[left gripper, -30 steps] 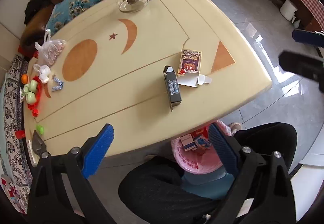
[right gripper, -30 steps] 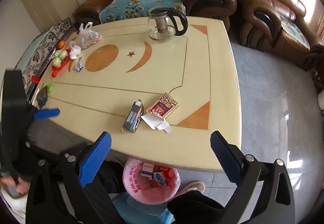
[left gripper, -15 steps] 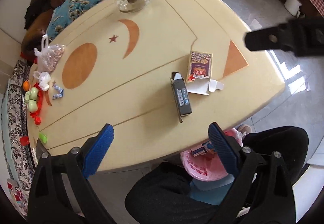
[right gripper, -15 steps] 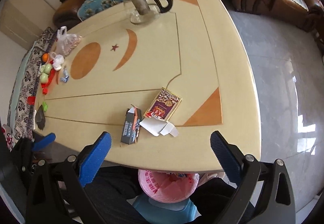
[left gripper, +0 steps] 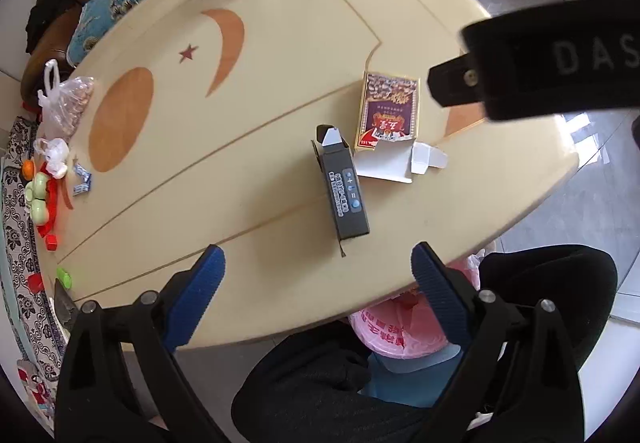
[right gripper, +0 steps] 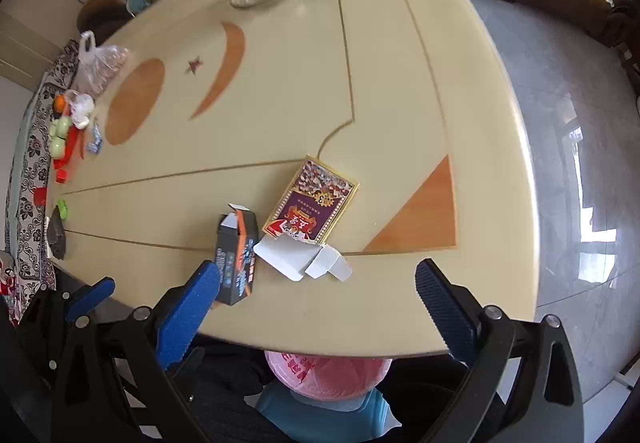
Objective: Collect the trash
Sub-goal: 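Move both tools back over the table toward the dark box and card packet, then close the left tool on the dark box while the right tool grasps the card packet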
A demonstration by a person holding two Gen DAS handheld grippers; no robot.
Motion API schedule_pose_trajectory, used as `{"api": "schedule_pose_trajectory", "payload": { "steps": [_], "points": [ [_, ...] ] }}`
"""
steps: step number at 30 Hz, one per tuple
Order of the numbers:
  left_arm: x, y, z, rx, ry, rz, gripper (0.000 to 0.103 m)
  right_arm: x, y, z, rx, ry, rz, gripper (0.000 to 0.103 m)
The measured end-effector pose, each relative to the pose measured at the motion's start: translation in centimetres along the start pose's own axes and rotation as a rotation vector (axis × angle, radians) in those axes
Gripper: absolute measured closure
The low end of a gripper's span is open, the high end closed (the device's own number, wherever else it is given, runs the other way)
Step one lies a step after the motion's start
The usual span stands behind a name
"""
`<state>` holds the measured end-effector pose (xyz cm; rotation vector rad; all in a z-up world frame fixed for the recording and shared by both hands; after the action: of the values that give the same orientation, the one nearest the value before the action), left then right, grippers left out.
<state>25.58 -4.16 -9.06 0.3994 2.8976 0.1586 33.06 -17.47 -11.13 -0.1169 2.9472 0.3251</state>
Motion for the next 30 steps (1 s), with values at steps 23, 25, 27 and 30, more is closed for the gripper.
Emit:
{"api": "schedule_pose_trajectory", "payload": {
  "steps": [23,25,27,30],
  "points": [
    [-1.9,0.6,6.9,0.069,0.08,-0.011,0.022,-3.9,-1.3,11.7,0.037,0.127,0.116,0.007],
    [-1.9,0.6,7.3,0.079,0.09,-0.013,0.028,-4.2,-1.1,12.4,0.038,0.13,0.123,0.007],
    [-2.0,0.8,7.7,0.088,0.097,-0.021,0.031,-4.3,-1.0,12.8,0.041,0.13,0.132,0.007],
    [-1.9,0.8,8.2,0.093,0.105,-0.023,0.033,-4.6,-0.7,13.5,0.057,0.133,0.132,0.007]
  ]
}}
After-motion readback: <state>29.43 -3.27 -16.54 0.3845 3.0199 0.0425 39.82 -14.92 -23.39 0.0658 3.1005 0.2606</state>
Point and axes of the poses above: each gripper's, at about its wrist camera, not at the fingertips, and z roughly the way its jaws point, y to its left, x to its underside, the point moved 2 cm from there along z, roughly the way its jaws point, and after that the axes turned 10 degrees about -z, right-handed, at the moved point
